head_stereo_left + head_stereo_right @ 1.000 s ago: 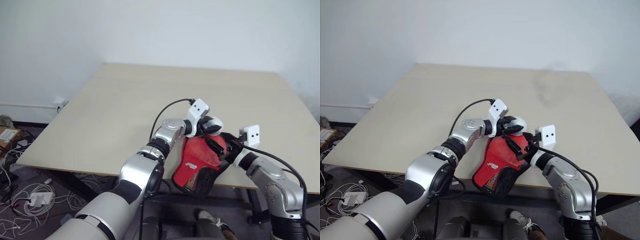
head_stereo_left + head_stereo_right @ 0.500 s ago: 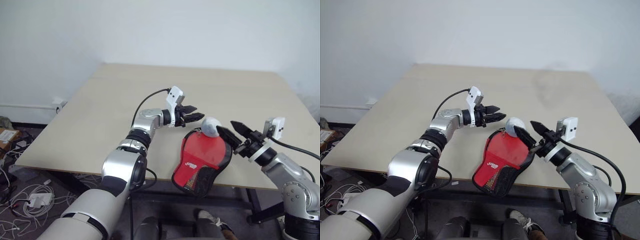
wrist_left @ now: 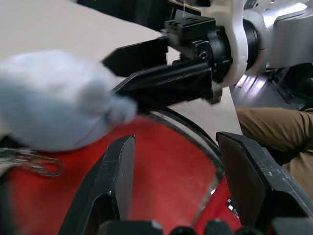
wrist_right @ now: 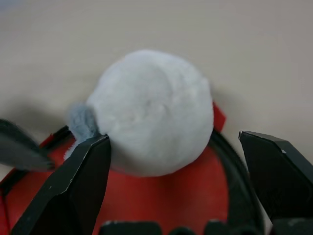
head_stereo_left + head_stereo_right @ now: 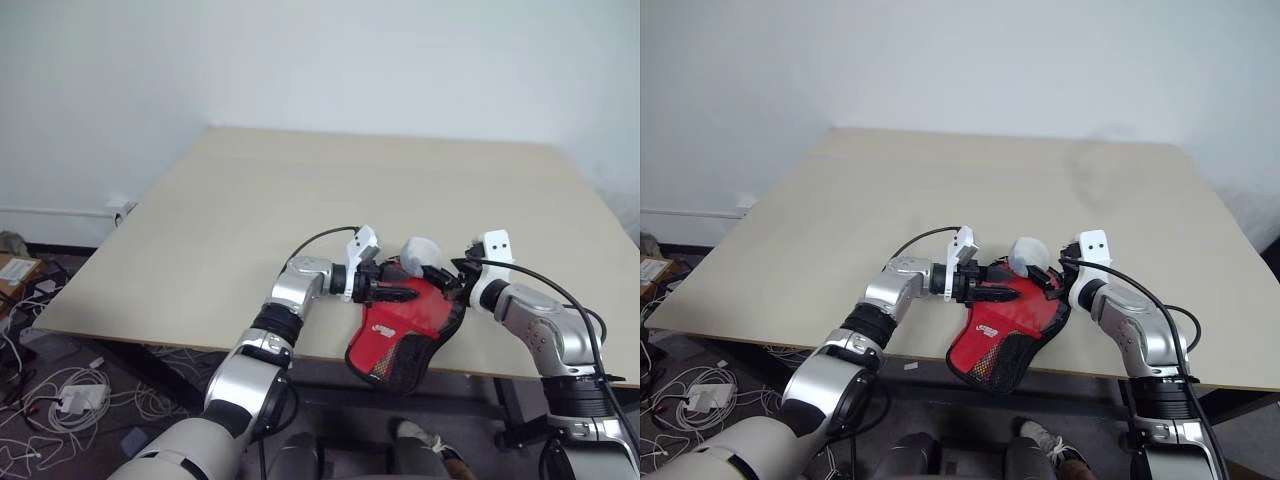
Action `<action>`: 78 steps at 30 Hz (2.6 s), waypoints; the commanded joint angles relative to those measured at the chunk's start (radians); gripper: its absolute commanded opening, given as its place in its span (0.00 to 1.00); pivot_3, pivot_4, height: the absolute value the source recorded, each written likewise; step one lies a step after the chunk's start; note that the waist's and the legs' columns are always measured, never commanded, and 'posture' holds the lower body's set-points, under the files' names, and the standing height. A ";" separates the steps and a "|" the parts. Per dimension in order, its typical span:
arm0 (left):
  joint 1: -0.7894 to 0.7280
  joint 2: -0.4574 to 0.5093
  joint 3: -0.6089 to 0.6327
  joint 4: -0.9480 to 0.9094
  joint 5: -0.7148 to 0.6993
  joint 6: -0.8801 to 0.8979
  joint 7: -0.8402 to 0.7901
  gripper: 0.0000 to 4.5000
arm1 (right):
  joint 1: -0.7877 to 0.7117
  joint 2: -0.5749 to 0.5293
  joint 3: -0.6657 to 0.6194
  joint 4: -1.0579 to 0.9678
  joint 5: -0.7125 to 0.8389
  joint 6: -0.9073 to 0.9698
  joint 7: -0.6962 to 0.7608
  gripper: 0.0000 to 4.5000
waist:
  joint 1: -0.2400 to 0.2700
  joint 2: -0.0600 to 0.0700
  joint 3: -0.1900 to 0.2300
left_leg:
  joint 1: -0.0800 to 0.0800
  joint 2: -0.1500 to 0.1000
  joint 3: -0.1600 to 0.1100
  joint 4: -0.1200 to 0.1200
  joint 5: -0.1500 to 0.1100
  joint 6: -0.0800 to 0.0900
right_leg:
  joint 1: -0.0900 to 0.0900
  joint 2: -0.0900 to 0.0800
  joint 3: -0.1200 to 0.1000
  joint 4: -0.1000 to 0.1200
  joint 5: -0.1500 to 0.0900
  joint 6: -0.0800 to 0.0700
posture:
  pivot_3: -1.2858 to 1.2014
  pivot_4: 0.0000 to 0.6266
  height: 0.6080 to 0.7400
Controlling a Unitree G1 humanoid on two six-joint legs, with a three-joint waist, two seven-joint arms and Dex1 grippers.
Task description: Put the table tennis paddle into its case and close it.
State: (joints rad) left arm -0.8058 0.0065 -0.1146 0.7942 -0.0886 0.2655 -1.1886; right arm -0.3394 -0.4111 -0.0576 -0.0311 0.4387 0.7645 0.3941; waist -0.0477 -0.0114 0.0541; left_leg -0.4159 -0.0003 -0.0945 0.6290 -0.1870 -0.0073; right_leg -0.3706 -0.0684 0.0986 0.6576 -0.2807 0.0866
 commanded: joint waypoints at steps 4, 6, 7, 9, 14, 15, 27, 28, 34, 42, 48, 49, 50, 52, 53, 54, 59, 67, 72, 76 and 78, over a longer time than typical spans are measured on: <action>0.040 0.000 -0.079 -0.098 0.022 -0.011 0.049 0.61 | -0.059 0.024 -0.014 0.012 -0.017 -0.003 -0.010 0.99 | -0.001 0.000 0.000 | 0.001 0.000 0.000 0.000 0.000 0.000 | 0.000 0.000 0.000 0.000 -0.001 0.001 | 0.52 0.00 1.00; 0.046 0.006 -0.087 -0.098 0.024 -0.013 0.062 0.61 | -0.065 0.042 -0.030 0.012 -0.013 -0.018 -0.016 0.99 | -0.001 0.001 0.000 | 0.001 0.000 0.000 0.000 0.000 0.000 | 0.000 0.000 0.000 0.000 0.000 0.001 | 0.52 0.00 1.00; 0.047 0.009 -0.092 -0.091 0.031 -0.019 0.072 0.61 | -0.069 0.053 -0.043 0.007 0.000 -0.015 -0.017 0.99 | -0.001 0.001 0.000 | 0.001 0.000 0.000 0.000 0.000 0.000 | 0.000 0.000 0.000 0.000 0.000 0.001 | 0.52 0.00 1.00; 0.045 0.013 -0.102 -0.077 0.042 -0.028 0.090 0.61 | -0.075 0.063 -0.058 -0.003 0.019 0.002 -0.015 0.99 | -0.001 0.001 0.000 | 0.001 0.000 0.000 0.000 0.000 0.000 | 0.000 0.000 0.000 0.000 0.000 0.001 | 0.52 0.00 1.00; 0.013 0.003 -0.113 -0.008 0.074 -0.057 0.182 0.61 | -0.102 0.087 -0.070 0.005 0.030 0.031 -0.028 0.99 | 0.000 0.001 0.000 | 0.001 0.000 0.000 0.000 0.000 0.000 | 0.001 0.000 0.000 0.000 0.000 0.001 | 0.52 0.00 1.00; 0.008 -0.001 -0.112 0.004 0.078 -0.063 0.197 0.61 | -0.106 0.092 -0.073 0.009 0.031 0.032 -0.031 0.99 | 0.000 0.001 0.000 | 0.001 0.000 0.000 0.000 0.000 0.000 | 0.001 0.000 0.000 0.000 -0.001 0.001 | 0.52 0.00 1.00; -0.002 -0.016 -0.127 0.051 0.097 -0.100 0.246 0.61 | -0.107 0.121 -0.044 0.041 0.000 0.076 -0.054 0.99 | 0.000 0.001 -0.001 | 0.001 0.000 0.000 0.000 0.000 0.000 | 0.001 0.000 0.000 0.000 -0.002 0.003 | 0.52 0.00 1.00; -0.001 -0.015 -0.128 0.050 0.098 -0.101 0.246 0.61 | -0.106 0.120 -0.039 0.046 -0.008 0.073 -0.057 0.99 | 0.000 0.001 -0.001 | 0.001 0.000 0.000 0.000 0.000 0.000 | 0.001 0.000 0.000 0.000 -0.002 0.003 | 0.52 0.00 1.00; -0.004 -0.010 -0.123 0.050 0.100 -0.101 0.255 0.62 | -0.118 0.127 -0.043 0.087 -0.028 0.073 -0.070 0.62 | 0.000 0.002 -0.001 | 0.002 0.000 0.000 0.000 0.000 0.000 | 0.001 0.000 0.000 0.000 -0.002 0.003 | 0.52 0.00 1.00; 0.010 -0.006 -0.130 0.037 0.111 -0.095 0.264 0.62 | -0.163 0.168 -0.102 0.091 -0.037 -0.022 -0.129 0.10 | -0.001 0.002 -0.001 | 0.002 0.000 0.000 0.000 0.000 0.000 | 0.002 0.000 0.000 0.000 -0.002 0.003 | 0.52 0.00 1.00; 0.012 -0.004 -0.125 0.038 0.116 -0.086 0.277 0.62 | -0.237 0.189 -0.130 0.172 -0.104 -0.122 -0.243 0.03 | 0.000 0.002 -0.001 | 0.002 0.000 0.000 0.000 0.000 0.000 | 0.002 0.000 0.000 0.000 -0.001 0.003 | 0.52 0.00 1.00; 0.012 -0.005 -0.123 0.038 0.116 -0.083 0.279 0.62 | -0.246 0.191 -0.137 0.187 -0.108 -0.133 -0.256 0.03 | 0.000 0.002 -0.001 | 0.002 0.000 0.000 0.000 0.000 0.000 | 0.002 0.000 0.000 0.000 -0.001 0.002 | 0.52 0.00 1.00; 0.013 -0.004 -0.122 0.036 0.115 -0.080 0.281 0.62 | -0.253 0.189 -0.140 0.206 -0.119 -0.145 -0.272 0.03 | 0.000 0.002 -0.001 | 0.002 0.000 0.000 0.000 0.000 0.000 | 0.002 0.000 0.000 0.000 -0.001 0.002 | 0.52 0.00 1.00; 0.016 -0.004 -0.122 0.032 0.114 -0.074 0.284 0.62 | -0.259 0.178 -0.142 0.244 -0.137 -0.157 -0.296 0.03 | 0.000 0.002 -0.001 | 0.002 0.000 0.000 0.000 0.000 0.000 | 0.002 0.000 0.000 0.000 0.000 0.000 | 0.52 0.00 1.00; 0.018 -0.004 -0.122 0.030 0.114 -0.071 0.284 0.62 | -0.256 0.170 -0.148 0.257 -0.141 -0.156 -0.306 0.03 | 0.000 0.002 -0.001 | 0.002 0.000 0.000 0.000 0.000 0.000 | 0.002 0.000 0.000 0.000 0.000 0.000 | 0.52 0.00 1.00; 0.019 -0.004 -0.123 0.028 0.114 -0.069 0.285 0.62 | -0.251 0.161 -0.153 0.263 -0.143 -0.152 -0.308 0.03 | 0.000 0.002 -0.001 | 0.002 -0.001 0.000 0.000 0.000 0.000 | 0.002 0.000 0.000 0.000 0.000 0.000 | 0.52 0.00 1.00; 0.021 -0.003 -0.123 0.033 0.116 -0.066 0.294 0.62 | -0.162 0.049 -0.158 0.171 -0.137 -0.088 -0.234 0.03 | 0.002 0.004 -0.001 | 0.002 -0.001 -0.001 0.000 0.000 0.000 | 0.002 0.000 0.000 0.000 0.000 -0.001 | 0.52 0.00 1.00; 0.019 -0.015 -0.124 0.056 0.118 -0.070 0.312 0.62 | 0.049 -0.187 -0.254 -0.014 -0.050 0.044 -0.051 0.03 | 0.005 0.005 -0.001 | 0.002 -0.002 0.000 0.000 0.000 0.000 | 0.004 -0.001 0.000 -0.001 -0.002 0.003 | 0.52 0.00 1.00; 0.019 -0.021 -0.126 0.063 0.119 -0.073 0.315 0.62 | 0.207 -0.305 -0.283 -0.145 -0.008 0.091 0.067 0.03 | 0.006 0.004 -0.002 | 0.003 -0.002 0.000 0.001 0.000 0.000 | 0.006 -0.001 0.000 -0.001 -0.003 0.004 | 0.52 0.00 1.00; 0.022 -0.026 -0.127 0.061 0.118 -0.071 0.316 0.62 | 0.320 -0.377 -0.308 -0.235 0.022 0.111 0.156 0.03 | 0.011 0.004 -0.001 | 0.003 -0.002 0.000 0.001 0.000 0.000 | 0.006 -0.002 0.000 -0.003 -0.003 0.004 | 0.52 0.00 1.00; 0.022 -0.027 -0.127 0.062 0.117 -0.070 0.316 0.62 | 0.370 -0.407 -0.319 -0.274 0.039 0.117 0.196 0.03 | 0.014 0.004 -0.001 | 0.003 -0.002 0.000 0.001 0.000 0.000 | 0.006 -0.002 0.000 -0.003 -0.003 0.004 | 0.52 0.00 1.00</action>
State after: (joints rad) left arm -0.7905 -0.0209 -0.2309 0.8430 0.0217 0.1847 -0.8750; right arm 0.0191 -0.7835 -0.3199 -0.2552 0.4683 0.8768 0.5629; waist -0.0333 -0.0076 0.0530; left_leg -0.4125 -0.0022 -0.0943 0.6300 -0.1873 -0.0075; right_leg -0.3646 -0.0703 0.0982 0.6546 -0.2837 0.0908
